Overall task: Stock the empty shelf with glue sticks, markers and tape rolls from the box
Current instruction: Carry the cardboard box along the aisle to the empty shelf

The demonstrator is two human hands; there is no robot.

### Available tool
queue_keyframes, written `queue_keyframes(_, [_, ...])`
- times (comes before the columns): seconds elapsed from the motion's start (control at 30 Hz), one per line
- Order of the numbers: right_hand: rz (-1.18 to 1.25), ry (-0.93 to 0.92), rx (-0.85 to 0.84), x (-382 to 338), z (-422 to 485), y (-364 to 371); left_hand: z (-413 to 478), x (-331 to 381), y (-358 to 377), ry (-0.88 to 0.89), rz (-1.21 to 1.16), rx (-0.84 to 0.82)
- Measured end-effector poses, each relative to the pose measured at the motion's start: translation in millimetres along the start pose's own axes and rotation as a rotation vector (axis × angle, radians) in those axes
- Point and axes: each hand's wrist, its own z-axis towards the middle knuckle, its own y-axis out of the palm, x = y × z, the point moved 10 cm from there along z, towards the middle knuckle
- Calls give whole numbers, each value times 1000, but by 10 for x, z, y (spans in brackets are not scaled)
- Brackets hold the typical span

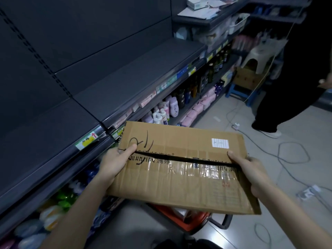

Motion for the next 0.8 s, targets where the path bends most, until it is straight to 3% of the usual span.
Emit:
queue_keyframes(0.63, [88,167,356,436,-86,353,1347,142,474,97,116,-375])
queue_keyframes(0.8, [67,211,396,546,-90,472,1608,120,550,74,188,-407])
